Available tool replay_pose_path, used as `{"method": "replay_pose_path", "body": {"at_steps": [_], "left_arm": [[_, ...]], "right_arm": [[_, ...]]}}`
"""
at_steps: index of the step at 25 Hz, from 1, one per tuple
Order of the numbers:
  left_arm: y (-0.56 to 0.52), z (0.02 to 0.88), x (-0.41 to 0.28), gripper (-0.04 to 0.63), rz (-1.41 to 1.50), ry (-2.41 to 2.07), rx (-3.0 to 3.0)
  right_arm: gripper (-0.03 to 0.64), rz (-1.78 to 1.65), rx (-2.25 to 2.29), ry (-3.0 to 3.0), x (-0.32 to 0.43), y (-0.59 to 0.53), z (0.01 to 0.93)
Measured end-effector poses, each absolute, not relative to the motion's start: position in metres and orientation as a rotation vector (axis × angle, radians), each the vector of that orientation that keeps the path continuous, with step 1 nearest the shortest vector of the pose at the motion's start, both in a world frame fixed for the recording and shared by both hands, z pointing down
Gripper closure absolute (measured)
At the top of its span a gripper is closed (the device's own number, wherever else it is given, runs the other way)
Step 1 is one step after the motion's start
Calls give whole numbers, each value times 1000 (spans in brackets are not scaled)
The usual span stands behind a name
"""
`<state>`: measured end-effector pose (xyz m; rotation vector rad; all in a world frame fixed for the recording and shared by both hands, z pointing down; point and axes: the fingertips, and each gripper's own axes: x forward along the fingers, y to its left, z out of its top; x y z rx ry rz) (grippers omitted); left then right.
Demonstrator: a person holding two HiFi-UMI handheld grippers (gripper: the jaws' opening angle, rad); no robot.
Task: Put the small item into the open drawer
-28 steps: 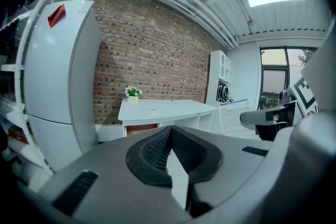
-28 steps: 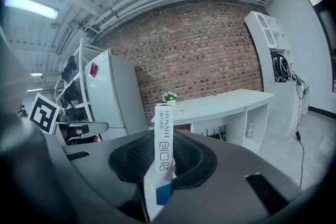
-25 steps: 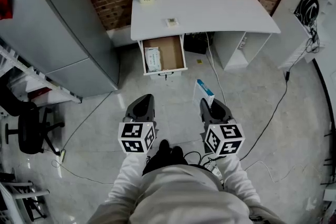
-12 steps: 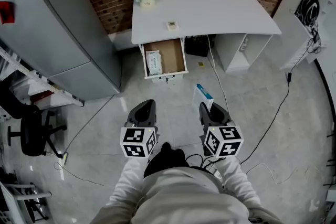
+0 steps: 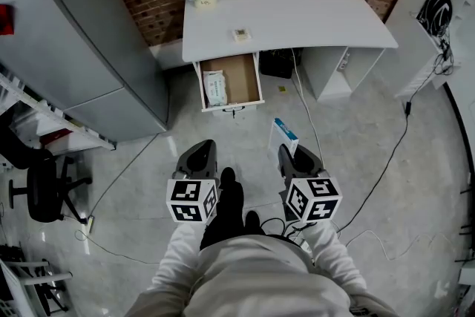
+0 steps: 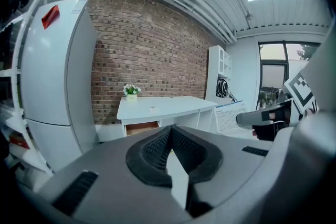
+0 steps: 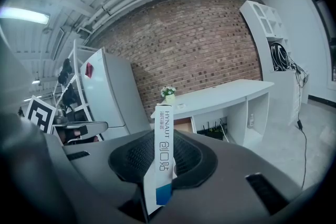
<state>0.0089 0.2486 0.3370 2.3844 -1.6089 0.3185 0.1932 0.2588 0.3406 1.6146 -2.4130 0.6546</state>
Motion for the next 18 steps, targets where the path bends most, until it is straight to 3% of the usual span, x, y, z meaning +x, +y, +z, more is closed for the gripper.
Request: {"method": "replay_pose_path", "body": {"at_steps": [18], "left_arm": [[119,368,-34,578,318,-1542,2354]], "right_arm": [[515,691,1611,-2349,146,135,364]]}}
